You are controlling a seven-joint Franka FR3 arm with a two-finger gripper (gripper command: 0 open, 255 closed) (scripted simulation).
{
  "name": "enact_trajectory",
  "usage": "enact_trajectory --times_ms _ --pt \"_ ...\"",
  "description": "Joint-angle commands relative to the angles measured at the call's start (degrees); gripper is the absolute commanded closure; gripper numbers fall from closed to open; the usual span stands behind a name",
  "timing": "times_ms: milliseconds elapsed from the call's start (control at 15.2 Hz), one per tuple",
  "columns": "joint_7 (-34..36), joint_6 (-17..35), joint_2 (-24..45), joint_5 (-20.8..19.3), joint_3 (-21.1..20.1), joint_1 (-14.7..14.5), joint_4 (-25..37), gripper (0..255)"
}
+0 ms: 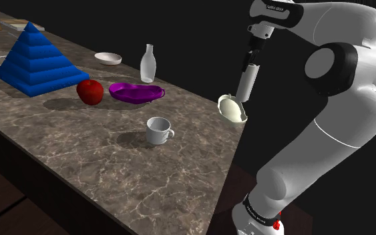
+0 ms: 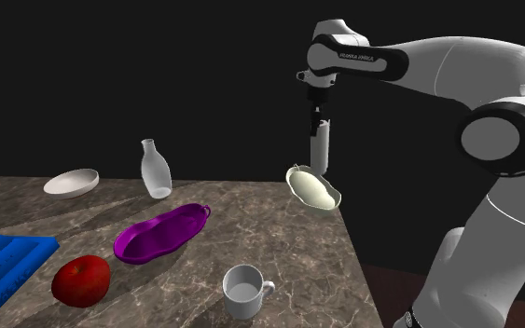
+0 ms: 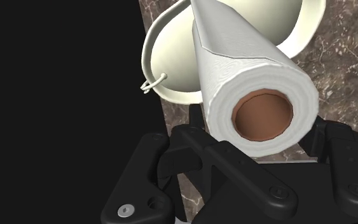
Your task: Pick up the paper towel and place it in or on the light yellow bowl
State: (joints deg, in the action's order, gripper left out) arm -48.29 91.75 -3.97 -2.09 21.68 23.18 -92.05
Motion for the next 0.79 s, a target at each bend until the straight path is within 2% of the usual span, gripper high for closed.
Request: enact_trajectory --times_ms 0,198,726 --pt "0.23 1.63 -0.76 -0.29 -0.11 -0.05 -2.31 255" --pt "0.45 4.36 -1.44 -0.54 -0.17 -0.06 -5.68 255" --pt "0.45 4.36 -1.44 -0.54 -0.17 -0.06 -5.68 255"
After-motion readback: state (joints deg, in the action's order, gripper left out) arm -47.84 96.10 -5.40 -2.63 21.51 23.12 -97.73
